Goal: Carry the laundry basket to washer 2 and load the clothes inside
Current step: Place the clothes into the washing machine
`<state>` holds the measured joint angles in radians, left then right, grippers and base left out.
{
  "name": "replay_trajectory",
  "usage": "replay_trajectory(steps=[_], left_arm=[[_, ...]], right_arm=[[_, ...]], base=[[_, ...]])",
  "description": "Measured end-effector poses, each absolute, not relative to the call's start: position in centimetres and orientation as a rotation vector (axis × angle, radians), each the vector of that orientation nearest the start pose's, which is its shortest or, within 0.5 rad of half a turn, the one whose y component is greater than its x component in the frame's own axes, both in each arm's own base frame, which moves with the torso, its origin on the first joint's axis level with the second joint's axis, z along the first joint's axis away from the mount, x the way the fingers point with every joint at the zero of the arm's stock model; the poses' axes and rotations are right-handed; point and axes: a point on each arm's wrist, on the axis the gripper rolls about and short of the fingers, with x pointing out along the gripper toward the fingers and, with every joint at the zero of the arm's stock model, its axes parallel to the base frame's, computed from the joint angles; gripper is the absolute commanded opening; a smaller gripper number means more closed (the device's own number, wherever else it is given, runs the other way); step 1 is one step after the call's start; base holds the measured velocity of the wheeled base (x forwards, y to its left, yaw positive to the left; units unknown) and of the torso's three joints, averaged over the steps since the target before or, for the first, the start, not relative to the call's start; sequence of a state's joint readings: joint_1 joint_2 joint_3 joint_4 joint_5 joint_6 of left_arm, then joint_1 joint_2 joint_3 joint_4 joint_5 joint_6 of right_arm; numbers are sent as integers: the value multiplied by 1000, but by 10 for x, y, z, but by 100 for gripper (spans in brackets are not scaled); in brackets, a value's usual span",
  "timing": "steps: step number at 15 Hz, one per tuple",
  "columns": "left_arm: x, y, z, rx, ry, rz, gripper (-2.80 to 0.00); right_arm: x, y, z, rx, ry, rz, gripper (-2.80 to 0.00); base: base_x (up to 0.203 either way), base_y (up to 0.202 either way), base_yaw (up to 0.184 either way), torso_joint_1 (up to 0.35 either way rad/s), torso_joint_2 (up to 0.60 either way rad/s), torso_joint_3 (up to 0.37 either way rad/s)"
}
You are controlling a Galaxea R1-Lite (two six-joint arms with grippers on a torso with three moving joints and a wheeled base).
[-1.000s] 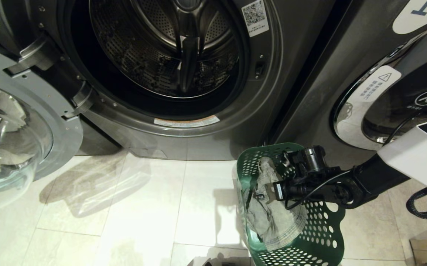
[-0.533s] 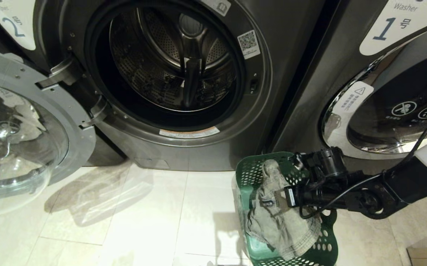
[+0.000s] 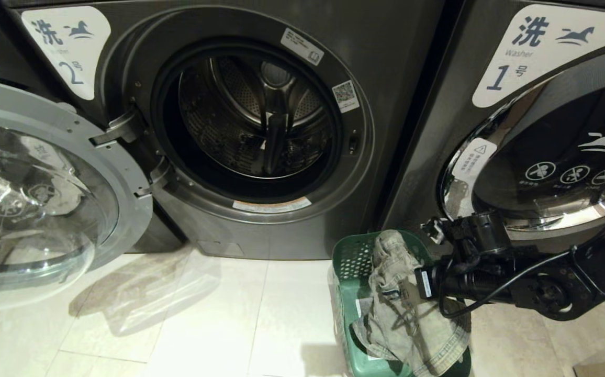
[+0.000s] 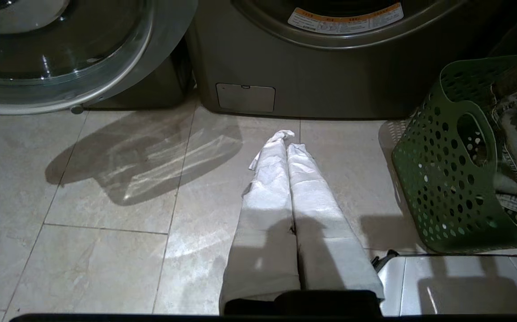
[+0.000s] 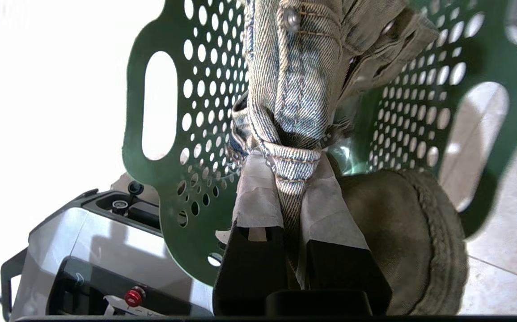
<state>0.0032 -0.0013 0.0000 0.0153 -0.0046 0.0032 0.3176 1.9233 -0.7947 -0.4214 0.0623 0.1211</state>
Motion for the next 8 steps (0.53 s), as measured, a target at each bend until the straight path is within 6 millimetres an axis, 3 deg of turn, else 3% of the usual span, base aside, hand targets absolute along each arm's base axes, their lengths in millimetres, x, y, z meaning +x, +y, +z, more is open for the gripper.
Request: replay_trajectory(steps=[8], left_arm=[[-23,0,74,3,14,-2,-280]], right_arm=[[308,96,89,31,728,302,-280]], base=[[0,0,0,2,2,202]])
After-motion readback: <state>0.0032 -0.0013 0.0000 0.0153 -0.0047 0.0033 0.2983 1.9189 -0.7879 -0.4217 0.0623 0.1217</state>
